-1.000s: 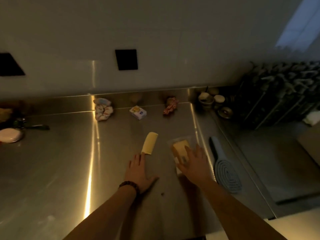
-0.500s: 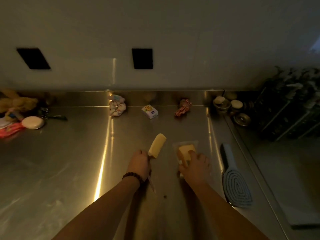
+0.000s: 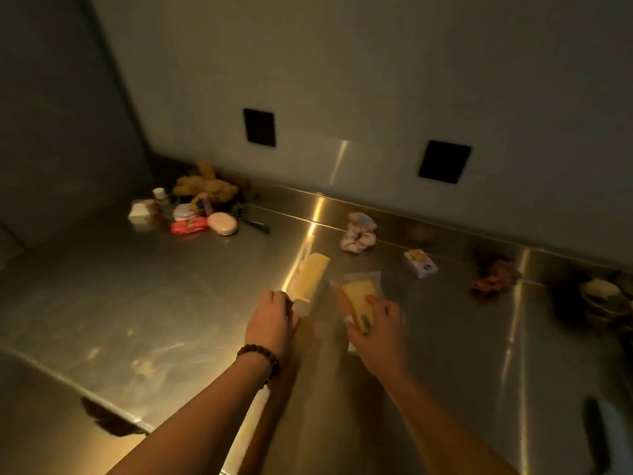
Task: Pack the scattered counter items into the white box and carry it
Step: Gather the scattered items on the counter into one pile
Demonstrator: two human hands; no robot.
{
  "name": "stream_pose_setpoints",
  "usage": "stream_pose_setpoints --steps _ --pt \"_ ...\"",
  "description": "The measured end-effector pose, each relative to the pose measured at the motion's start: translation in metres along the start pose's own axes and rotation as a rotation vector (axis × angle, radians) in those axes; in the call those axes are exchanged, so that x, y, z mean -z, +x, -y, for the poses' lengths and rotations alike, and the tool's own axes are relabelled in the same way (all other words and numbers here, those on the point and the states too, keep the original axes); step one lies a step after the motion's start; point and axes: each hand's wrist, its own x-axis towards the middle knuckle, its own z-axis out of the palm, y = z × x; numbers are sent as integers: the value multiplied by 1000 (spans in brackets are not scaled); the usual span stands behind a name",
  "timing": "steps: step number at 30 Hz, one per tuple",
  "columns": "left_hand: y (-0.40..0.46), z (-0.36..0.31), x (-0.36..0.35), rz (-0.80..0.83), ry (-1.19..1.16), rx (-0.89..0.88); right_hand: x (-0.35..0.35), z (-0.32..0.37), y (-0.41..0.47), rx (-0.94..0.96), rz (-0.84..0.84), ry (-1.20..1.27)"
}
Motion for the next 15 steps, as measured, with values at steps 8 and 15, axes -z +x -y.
stream_pose_setpoints --steps 8,15 --pt "74 152 76 -7 13 161 -136 131 67 97 90 -90" --pt "137 284 147 -95 22 277 -240 261 124 142 87 -78"
